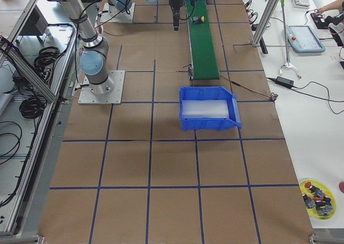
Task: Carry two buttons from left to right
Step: 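Return the left gripper to the bin and grasp the red button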
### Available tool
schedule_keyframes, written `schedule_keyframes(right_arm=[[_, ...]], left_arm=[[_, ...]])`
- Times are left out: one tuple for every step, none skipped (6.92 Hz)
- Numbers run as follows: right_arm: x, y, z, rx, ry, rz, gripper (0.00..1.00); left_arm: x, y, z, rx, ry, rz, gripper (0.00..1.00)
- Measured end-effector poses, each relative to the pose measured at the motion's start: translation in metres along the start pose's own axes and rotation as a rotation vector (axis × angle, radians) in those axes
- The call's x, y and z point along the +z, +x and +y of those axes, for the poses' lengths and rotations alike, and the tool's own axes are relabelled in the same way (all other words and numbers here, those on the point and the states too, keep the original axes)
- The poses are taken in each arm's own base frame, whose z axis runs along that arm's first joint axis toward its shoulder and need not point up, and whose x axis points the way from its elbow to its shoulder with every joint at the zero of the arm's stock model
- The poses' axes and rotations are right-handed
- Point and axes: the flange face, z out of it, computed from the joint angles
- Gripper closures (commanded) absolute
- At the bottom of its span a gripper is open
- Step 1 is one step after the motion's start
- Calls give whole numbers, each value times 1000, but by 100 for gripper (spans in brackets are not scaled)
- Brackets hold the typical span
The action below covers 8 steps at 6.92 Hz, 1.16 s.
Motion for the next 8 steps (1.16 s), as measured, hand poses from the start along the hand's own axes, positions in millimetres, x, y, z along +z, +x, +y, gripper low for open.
schedule_keyframes(right_arm=[[0,0,0,0,0,0,0],[0,0,0,1,1,0,0],[0,0,0,1,1,0,0],[0,0,0,0,2,0,0],[0,0,0,0,2,0,0],[0,0,0,-1,2,0,0],[0,0,0,0,2,0,0],[0,0,0,0,1,0,0]], left_arm=[[5,0,1,1,1,-2,36],[5,-1,0,1,6,-6,62],[4,-2,-1,1,9,-9,79],[3,-2,-2,-1,13,-11,89],[-1,-3,-3,-2,17,-14,91],[-11,-2,-4,-2,24,-19,91],[-26,-2,-4,-1,28,-26,91],[-49,-1,0,-1,16,-36,91]])
